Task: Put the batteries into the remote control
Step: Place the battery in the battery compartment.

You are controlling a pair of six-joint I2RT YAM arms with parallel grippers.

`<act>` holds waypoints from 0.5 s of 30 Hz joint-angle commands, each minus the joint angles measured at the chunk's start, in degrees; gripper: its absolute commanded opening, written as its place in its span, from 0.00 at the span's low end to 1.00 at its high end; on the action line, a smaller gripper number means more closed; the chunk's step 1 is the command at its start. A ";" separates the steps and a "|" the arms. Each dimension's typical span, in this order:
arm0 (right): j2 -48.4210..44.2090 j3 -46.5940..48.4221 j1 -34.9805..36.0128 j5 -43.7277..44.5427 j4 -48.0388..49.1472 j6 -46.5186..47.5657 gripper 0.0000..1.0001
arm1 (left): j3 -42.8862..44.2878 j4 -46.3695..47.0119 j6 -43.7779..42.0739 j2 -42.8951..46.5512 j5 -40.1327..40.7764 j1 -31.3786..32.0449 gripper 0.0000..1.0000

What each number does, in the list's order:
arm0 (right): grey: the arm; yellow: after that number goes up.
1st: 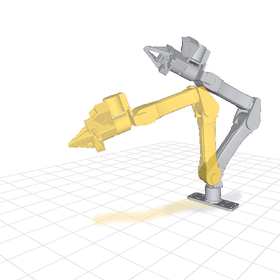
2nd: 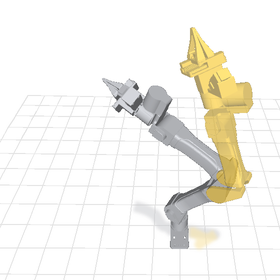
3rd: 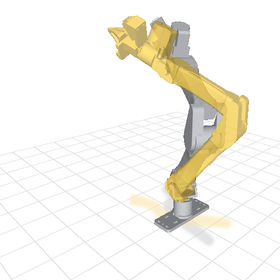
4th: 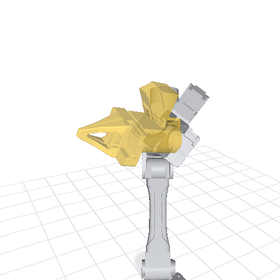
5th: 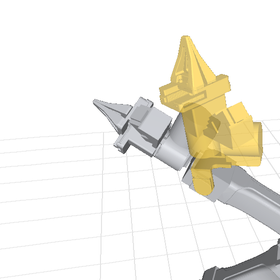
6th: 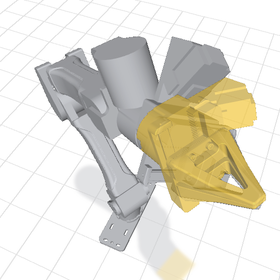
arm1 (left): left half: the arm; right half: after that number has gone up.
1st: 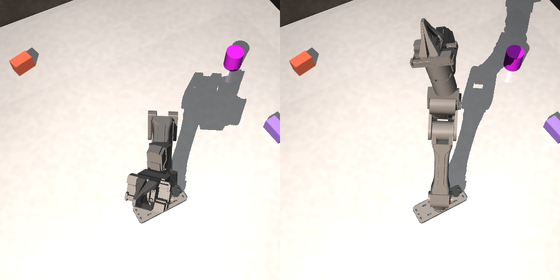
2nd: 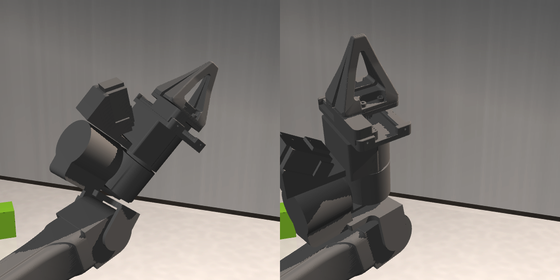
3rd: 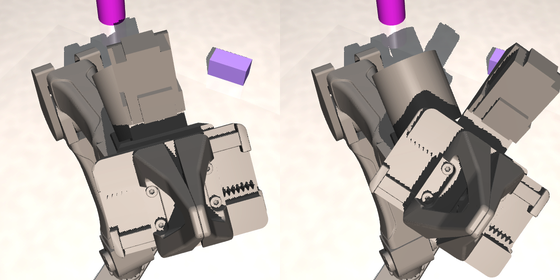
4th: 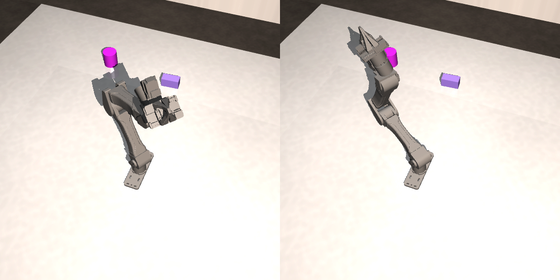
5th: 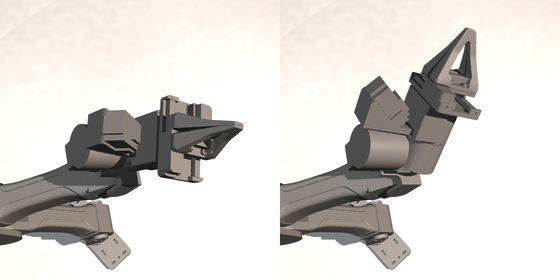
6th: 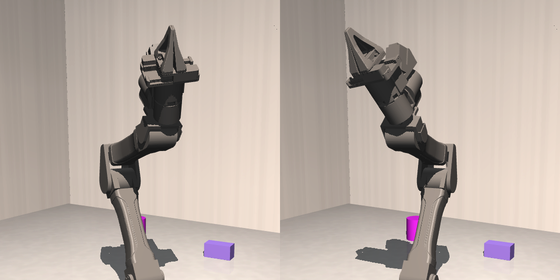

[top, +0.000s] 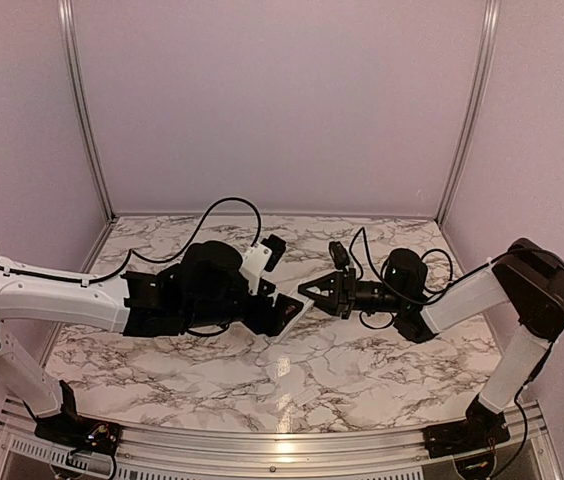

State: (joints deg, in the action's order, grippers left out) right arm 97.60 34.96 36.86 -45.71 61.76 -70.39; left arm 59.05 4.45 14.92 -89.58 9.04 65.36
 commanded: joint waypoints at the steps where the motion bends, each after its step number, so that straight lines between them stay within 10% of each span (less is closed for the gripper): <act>1: -1.13 0.20 0.65 -1.56 -0.55 3.43 0.00 | -2.67 0.38 1.50 6.47 2.14 -1.38 0.89; 7: -1.66 1.25 0.66 -2.78 -3.31 6.03 0.00 | -6.10 1.54 1.64 9.88 -6.63 -4.68 0.97; 15: -1.80 6.04 1.87 -9.50 -17.42 14.23 0.00 | -13.07 0.25 -22.64 17.51 -14.15 -4.33 0.56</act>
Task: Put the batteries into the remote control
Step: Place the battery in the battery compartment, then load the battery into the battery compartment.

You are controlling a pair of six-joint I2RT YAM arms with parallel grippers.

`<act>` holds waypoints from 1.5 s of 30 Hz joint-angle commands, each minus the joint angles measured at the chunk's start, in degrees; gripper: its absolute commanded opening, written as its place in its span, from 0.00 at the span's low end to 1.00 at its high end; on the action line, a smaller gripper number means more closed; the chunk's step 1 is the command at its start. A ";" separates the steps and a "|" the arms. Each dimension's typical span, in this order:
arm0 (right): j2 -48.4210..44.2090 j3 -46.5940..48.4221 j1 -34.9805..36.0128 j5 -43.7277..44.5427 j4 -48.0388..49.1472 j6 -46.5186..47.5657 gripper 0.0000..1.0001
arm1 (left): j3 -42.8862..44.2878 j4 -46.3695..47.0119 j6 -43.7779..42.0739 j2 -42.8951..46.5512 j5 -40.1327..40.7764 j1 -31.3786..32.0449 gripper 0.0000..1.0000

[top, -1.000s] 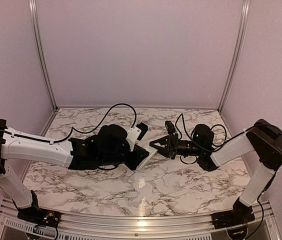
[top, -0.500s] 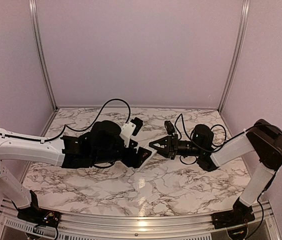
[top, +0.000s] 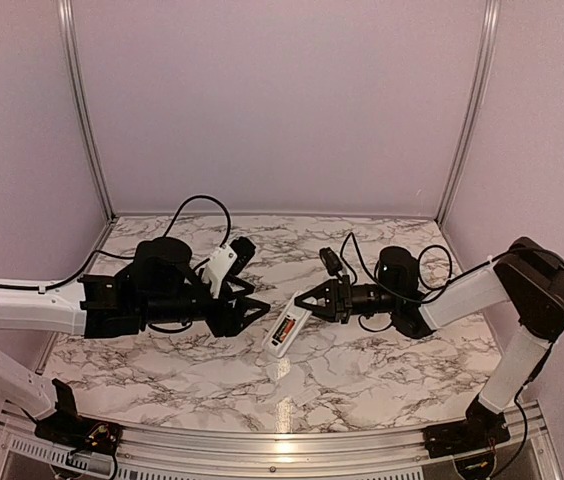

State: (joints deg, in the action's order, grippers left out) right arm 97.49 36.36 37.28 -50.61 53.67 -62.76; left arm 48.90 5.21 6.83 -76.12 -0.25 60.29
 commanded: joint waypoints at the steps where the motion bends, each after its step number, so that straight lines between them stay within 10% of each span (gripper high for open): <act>1: -1.69 5.49 1.82 -5.13 -11.83 8.28 0.00 | -4.10 0.34 -17.18 5.19 -5.09 1.09 0.52; 19: 0.58 13.04 6.55 -8.28 -29.56 19.23 0.00 | -2.44 -5.12 -34.95 -0.71 -2.46 9.68 0.21; 45: 2.20 13.34 10.01 -8.45 -29.41 18.54 0.00 | 1.19 -9.80 -39.35 -5.25 1.78 12.38 0.17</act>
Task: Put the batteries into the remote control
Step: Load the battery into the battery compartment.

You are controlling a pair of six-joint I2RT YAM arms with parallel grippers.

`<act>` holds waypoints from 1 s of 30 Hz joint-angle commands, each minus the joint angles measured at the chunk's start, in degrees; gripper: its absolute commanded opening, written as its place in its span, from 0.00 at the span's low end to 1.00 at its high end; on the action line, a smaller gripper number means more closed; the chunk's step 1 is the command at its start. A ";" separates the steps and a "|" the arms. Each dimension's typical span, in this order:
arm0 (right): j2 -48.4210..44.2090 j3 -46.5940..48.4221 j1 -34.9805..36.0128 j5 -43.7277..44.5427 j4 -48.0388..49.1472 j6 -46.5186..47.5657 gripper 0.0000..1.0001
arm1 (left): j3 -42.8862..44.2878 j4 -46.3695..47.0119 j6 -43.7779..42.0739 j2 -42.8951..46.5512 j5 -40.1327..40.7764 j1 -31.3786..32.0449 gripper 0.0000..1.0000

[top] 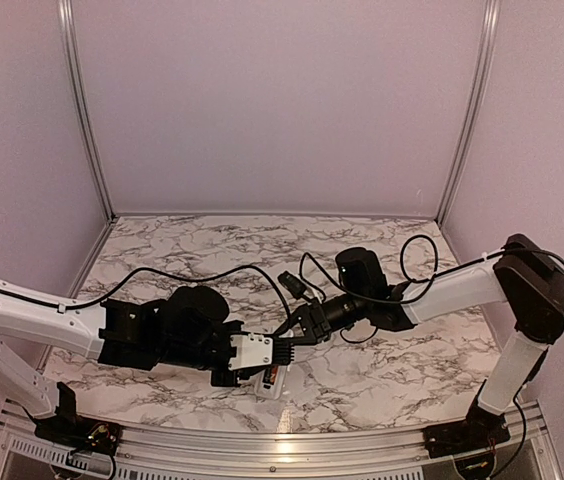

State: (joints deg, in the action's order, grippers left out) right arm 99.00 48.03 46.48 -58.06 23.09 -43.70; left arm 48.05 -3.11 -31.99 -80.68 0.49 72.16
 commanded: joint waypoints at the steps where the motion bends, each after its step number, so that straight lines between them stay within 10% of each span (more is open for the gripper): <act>1: 0.68 1.68 0.87 -1.04 1.22 -0.51 0.00 | 2.04 -1.50 -0.54 -0.70 1.16 0.55 0.17; 30: 1.91 3.08 1.80 -1.55 0.66 -0.19 0.00 | 3.77 -4.63 -1.73 -3.21 1.44 0.96 0.16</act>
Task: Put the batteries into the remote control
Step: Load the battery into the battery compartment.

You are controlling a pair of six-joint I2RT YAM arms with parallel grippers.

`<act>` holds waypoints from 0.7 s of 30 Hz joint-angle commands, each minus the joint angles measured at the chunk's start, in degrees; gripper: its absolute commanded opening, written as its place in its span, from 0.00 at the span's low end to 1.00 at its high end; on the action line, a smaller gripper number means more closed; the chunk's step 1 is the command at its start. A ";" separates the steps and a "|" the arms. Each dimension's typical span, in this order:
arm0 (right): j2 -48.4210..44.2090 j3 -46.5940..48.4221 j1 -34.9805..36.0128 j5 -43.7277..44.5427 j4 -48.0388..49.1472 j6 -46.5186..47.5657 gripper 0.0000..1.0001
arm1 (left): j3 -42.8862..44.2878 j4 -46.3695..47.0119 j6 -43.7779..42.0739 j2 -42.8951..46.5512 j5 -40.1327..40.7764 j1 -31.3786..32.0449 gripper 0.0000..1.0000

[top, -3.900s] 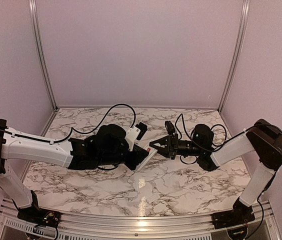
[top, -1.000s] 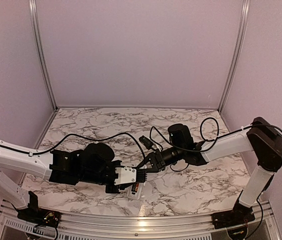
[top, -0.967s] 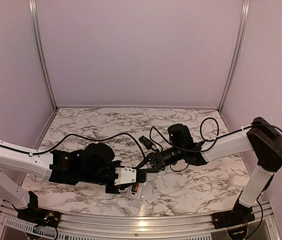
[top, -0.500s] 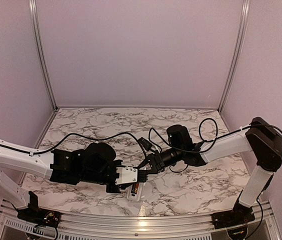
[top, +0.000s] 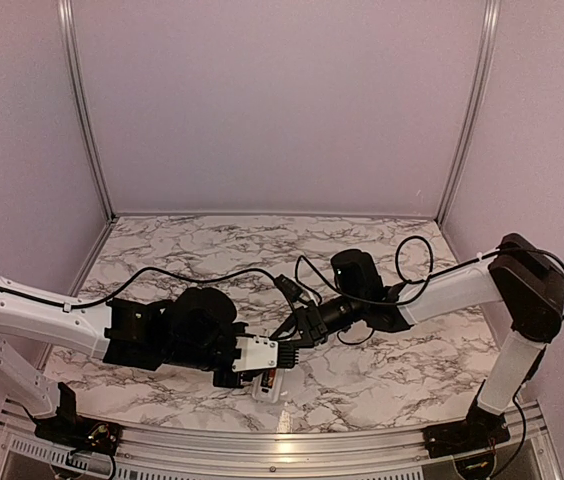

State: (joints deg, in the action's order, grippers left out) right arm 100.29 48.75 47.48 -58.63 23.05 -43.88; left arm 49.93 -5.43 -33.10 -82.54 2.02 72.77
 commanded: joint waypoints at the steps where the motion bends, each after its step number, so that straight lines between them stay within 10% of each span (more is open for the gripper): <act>1: 0.62 2.34 0.85 -0.96 0.69 -0.03 0.00 | 2.00 -2.57 -0.64 -1.53 -0.17 0.35 0.16; 21: -1.23 4.00 0.86 -0.72 -1.17 1.67 0.00 | 3.42 -7.46 -0.76 -5.20 -1.79 0.35 0.08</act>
State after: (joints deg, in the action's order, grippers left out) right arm 100.42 48.97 47.51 -57.74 20.34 -42.72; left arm 52.66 -9.30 -33.85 -85.78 1.39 72.88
